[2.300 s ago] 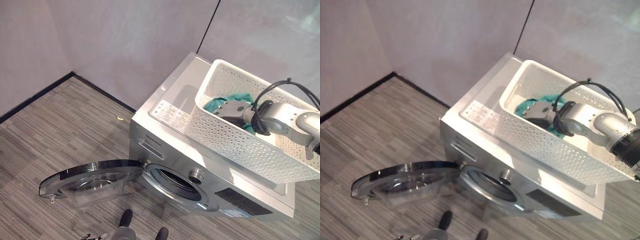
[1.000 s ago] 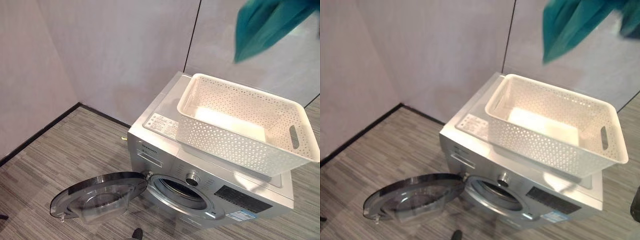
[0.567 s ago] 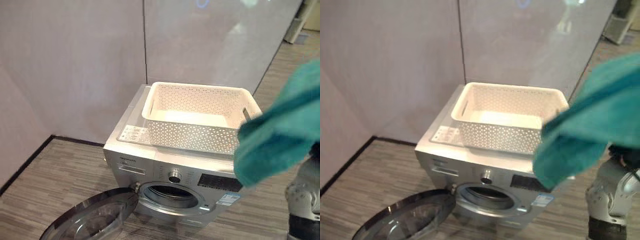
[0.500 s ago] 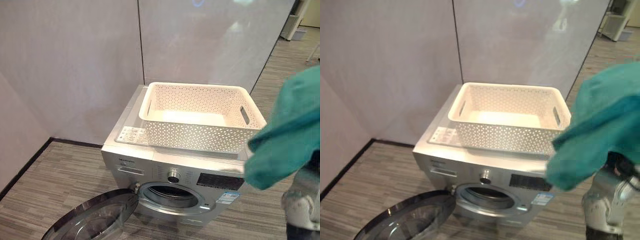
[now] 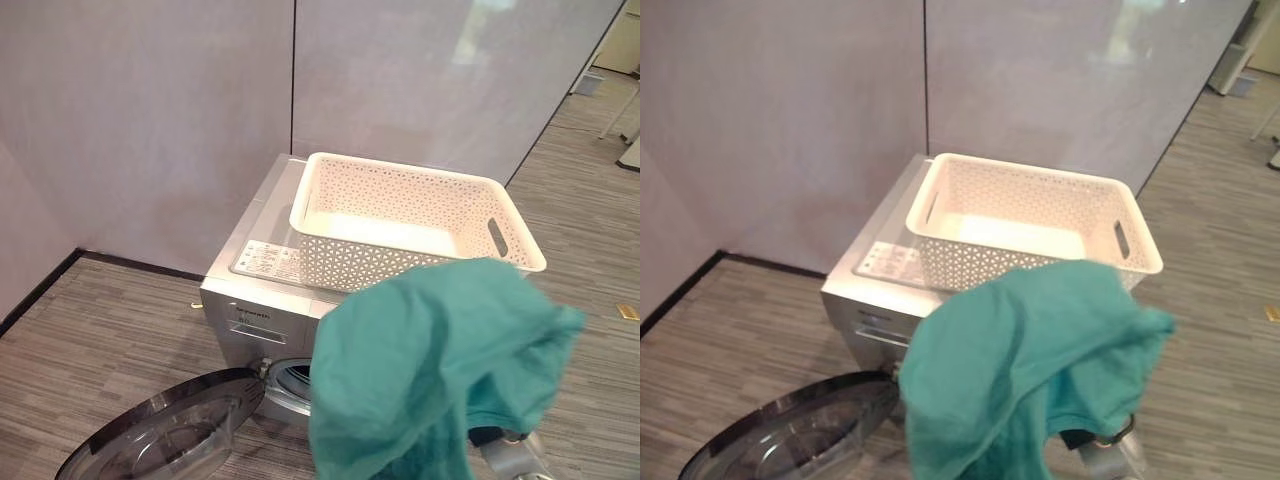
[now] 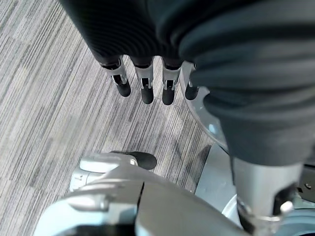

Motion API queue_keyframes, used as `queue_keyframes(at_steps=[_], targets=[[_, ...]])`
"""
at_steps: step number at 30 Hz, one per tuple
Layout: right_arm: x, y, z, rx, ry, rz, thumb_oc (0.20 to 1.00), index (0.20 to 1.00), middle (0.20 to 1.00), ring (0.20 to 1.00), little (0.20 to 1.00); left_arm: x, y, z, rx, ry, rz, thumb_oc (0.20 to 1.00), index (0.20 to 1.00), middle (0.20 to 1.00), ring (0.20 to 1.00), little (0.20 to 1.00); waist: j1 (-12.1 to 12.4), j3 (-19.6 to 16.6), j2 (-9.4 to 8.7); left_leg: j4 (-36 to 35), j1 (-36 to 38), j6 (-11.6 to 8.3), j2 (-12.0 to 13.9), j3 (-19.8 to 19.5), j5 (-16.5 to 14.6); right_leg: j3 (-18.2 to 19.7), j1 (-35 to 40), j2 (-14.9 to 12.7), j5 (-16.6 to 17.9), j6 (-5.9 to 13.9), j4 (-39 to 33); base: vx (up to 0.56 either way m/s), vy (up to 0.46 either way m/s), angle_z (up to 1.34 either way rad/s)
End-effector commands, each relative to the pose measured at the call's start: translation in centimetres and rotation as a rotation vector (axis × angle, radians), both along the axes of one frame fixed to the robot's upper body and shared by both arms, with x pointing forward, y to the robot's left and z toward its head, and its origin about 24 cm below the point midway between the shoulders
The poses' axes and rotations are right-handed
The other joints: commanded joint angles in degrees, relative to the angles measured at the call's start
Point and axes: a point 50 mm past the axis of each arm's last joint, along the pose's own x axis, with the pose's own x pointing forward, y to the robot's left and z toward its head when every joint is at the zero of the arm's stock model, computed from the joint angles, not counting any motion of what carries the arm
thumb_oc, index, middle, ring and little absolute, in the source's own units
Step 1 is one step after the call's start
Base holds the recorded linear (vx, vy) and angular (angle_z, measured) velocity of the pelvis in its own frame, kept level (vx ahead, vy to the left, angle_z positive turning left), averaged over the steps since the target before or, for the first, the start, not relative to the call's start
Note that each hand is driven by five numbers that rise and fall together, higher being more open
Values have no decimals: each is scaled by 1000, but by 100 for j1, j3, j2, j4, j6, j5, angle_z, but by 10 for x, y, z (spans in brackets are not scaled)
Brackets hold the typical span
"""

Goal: Grab the laundry basket,head to the washer,open it,put in the laundry and shut it.

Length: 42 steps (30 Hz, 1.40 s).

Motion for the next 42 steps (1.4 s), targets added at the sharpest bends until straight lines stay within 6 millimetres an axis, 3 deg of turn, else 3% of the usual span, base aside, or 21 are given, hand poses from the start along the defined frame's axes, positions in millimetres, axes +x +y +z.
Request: queue_keyframes(at_steps=[1,6,8,11,12,16,19,21,26,28,29,35,42], targets=[[-5,4,4,25,0,55,200,200,200,200,200,1,5,1,4,29,-47,1000,1000,1000,1000,1000,196,28,-30,26,-169,-191,202,-57,122,-121,-17,-230,426,242,37,2,-5,3],[-19,2,-42,-15,227,57,200,200,200,200,200,5,8,2,13,11,-82,1000,1000,1000,1000,1000,267,211,-37,26,-191,-177,195,-140,134,-218,34,-216,397,222,37,12,-5,4],[-23,2,-51,-23,270,59,200,200,200,200,200,8,9,3,15,2,-97,1000,1000,1000,1000,1000,285,283,-27,26,-199,-172,191,-169,136,-248,55,-210,387,209,37,11,-5,12],[-32,5,-83,-30,421,33,200,200,200,200,200,22,7,4,16,-47,-137,1000,1000,1000,1000,1000,332,543,22,26,-254,-152,182,-240,159,-333,43,-197,365,183,84,-23,1,13],[-31,5,-83,-29,421,33,200,200,200,200,200,23,7,4,17,-47,-137,1000,1000,1000,1000,1000,332,548,20,26,-252,-152,182,-241,159,-333,45,-198,364,183,84,-44,13,4],[-33,12,-104,-24,516,16,200,200,200,200,200,40,3,6,19,-104,-183,1000,1000,1000,1000,1000,372,847,94,26,-306,-80,185,-263,182,-320,-144,-203,274,141,355,-66,22,1],[-25,19,-119,-60,562,9,200,200,200,200,200,71,-2,13,32,-206,-233,1000,1000,1000,1000,1000,384,1318,199,258,-535,17,192,-188,197,-244,-613,-268,90,68,945,-201,61,-1],[-5,25,-120,-73,542,-14,200,200,200,200,200,103,-8,24,43,-325,-253,1000,1000,1000,1000,1000,396,1696,226,1585,-1567,31,44,-125,-199,-82,-1446,-471,-16,28,1734,-347,103,-2],[18,30,-122,-87,530,-89,200,200,200,200,200,119,-20,30,18,-407,-237,1000,1000,1000,1000,1000,396,1737,381,2615,-2418,62,85,-19,-628,50,-2434,-480,-397,0,2889,-102,92,-18],[41,29,-115,-109,490,-167,200,200,200,200,200,128,-29,32,10,-432,-239,1000,1000,1000,1000,1000,413,1929,483,3390,-2947,126,132,13,-1036,118,-2983,-501,-729,9,3592,-49,58,-25],[41,29,-115,-109,490,-167,200,200,200,200,200,128,-29,32,10,-432,-239,1000,1000,1000,1000,1000,414,1922,483,3402,-2961,127,133,13,-1041,119,-2995,-501,-732,9,3600,-100,44,-14],[92,34,-96,-133,421,-321,200,200,200,200,200,155,-45,43,18,-514,-259,1000,1000,1000,1000,1000,443,2204,740,4526,-4220,247,123,4,-1353,169,-4227,-578,-1039,-55,4598,-75,38,-4],[132,26,-81,-180,389,-496,200,200,200,200,200,174,-54,55,39,-612,-254,1000,1000,1000,1000,1000,533,2330,962,4990,-5037,320,58,-1,-1484,230,-5114,-650,-1172,-90,5143,-32,31,6]])
